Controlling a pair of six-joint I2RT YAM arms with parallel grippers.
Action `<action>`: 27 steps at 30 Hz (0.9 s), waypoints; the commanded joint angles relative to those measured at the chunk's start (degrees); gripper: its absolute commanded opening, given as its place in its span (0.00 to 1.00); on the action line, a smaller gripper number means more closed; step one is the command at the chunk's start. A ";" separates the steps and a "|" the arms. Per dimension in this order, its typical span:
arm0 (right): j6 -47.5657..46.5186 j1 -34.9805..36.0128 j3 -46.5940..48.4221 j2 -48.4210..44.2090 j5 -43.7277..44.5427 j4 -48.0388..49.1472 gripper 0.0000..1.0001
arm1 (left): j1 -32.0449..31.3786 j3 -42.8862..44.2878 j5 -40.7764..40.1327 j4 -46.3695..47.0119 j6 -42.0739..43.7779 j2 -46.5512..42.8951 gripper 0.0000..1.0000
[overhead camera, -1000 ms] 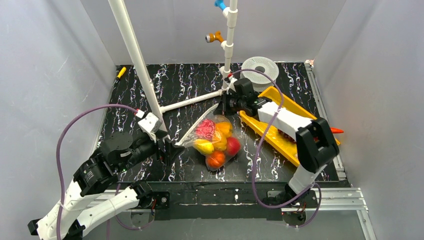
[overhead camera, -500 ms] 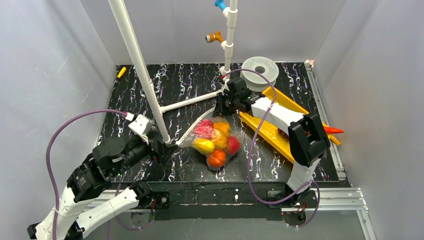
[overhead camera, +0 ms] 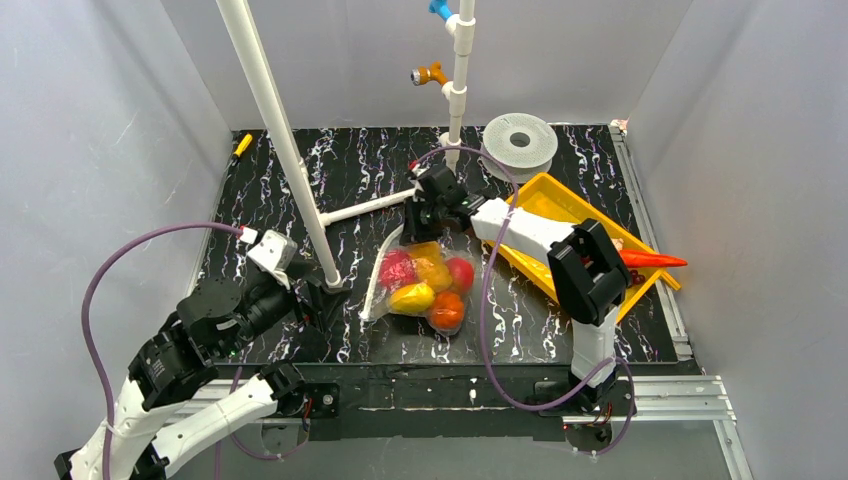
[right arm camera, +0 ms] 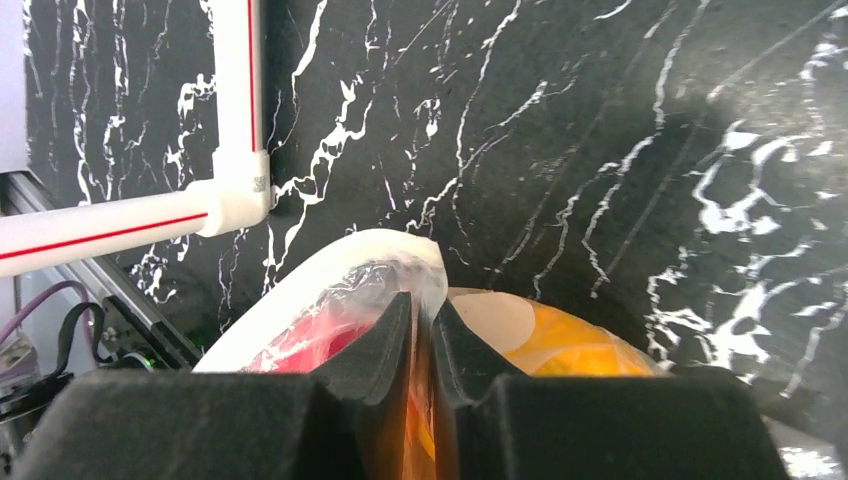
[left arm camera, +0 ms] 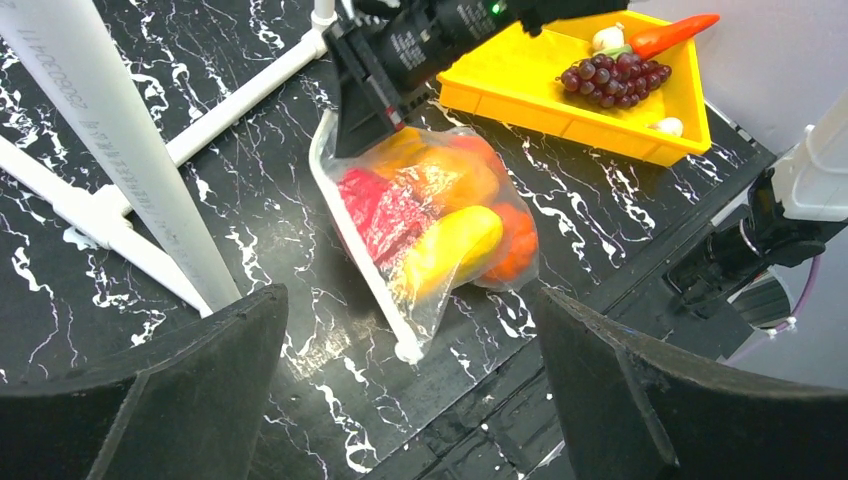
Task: Place the food in the zip-top bag and seal the zipper
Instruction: Place the zipper food storage bag at the center of the board.
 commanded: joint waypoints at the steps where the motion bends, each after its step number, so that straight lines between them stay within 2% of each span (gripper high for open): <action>1: 2.63 1.83 2.81 1.34 6.08 -0.25 0.23 | 0.14 1.14 -1.56 -0.71 -1.44 -1.22 0.93; 6: -1.37 1.84 2.80 -2.06 8.30 -1.85 0.36 | 0.10 0.89 -2.19 -0.64 -2.12 -2.24 0.93; 13: -8.05 1.84 2.12 -11.59 10.79 -5.81 0.61 | 0.12 0.60 -2.85 0.19 -1.93 -1.58 0.94; 17: -10.72 1.68 -1.07 -18.83 14.27 -6.48 0.75 | 0.14 0.73 -2.78 0.93 -1.95 -0.89 0.94; 24: -14.19 0.18 -7.66 -32.29 20.17 -10.77 0.90 | 0.13 2.16 -4.13 1.19 -1.89 -0.87 0.94; 26: -15.17 -0.53 -8.93 -36.52 21.87 -12.60 0.98 | 0.12 3.34 -4.70 1.18 -1.92 -0.77 0.95; 27: -15.86 -0.70 -9.35 -38.79 23.11 -13.77 0.98 | 0.12 4.13 -4.82 1.19 -1.78 -0.64 0.95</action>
